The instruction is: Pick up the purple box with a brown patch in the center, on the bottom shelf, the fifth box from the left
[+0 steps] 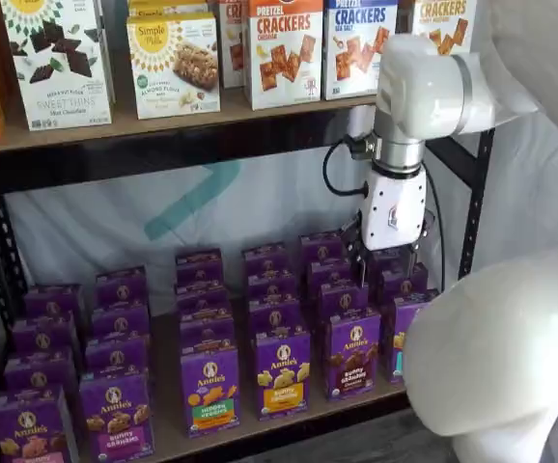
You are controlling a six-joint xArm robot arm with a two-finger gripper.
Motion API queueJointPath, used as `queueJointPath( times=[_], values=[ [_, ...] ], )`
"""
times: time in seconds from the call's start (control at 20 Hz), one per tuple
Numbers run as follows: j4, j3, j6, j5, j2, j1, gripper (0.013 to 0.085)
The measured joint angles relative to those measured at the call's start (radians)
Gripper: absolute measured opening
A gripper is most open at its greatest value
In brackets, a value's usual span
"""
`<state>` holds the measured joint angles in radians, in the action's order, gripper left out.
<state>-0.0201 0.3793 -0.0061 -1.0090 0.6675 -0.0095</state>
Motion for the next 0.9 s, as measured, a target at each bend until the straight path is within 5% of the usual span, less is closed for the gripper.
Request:
queueJointPath(
  times=[0.45, 0.9],
  values=[
    [0.006, -0.003, -0.047, 0.226, -0.199, -0.047, 0.0850],
    [0.001, 0.077, -0.060, 0.382, -0.442, -0.051, 0.0850]
  ],
)
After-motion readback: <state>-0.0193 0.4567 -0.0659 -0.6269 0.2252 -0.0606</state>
